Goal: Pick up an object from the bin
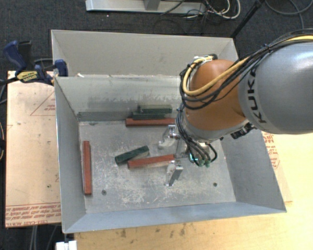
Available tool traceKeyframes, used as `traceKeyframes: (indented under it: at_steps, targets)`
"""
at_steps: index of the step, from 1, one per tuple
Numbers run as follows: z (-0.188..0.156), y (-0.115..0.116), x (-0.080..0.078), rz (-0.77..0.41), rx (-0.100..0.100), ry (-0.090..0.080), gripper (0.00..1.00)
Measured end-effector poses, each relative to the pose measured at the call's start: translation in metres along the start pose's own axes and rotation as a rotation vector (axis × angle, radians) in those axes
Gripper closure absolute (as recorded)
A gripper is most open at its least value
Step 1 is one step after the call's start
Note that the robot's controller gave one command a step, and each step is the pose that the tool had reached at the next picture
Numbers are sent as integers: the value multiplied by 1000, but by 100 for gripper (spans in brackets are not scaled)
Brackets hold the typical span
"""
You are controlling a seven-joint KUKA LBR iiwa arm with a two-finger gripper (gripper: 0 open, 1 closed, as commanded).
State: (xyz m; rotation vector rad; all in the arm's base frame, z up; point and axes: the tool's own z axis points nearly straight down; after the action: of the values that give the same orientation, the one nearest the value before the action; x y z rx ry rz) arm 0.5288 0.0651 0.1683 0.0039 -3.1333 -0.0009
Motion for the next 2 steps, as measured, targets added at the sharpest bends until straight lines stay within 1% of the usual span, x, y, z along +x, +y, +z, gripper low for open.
traceKeyframes:
  at_steps: [1, 2]
  targets:
    - [-4, 0, -2, 2, -1, -8, 0]
    - [89, 3, -68, -131, -2, -20, 100]
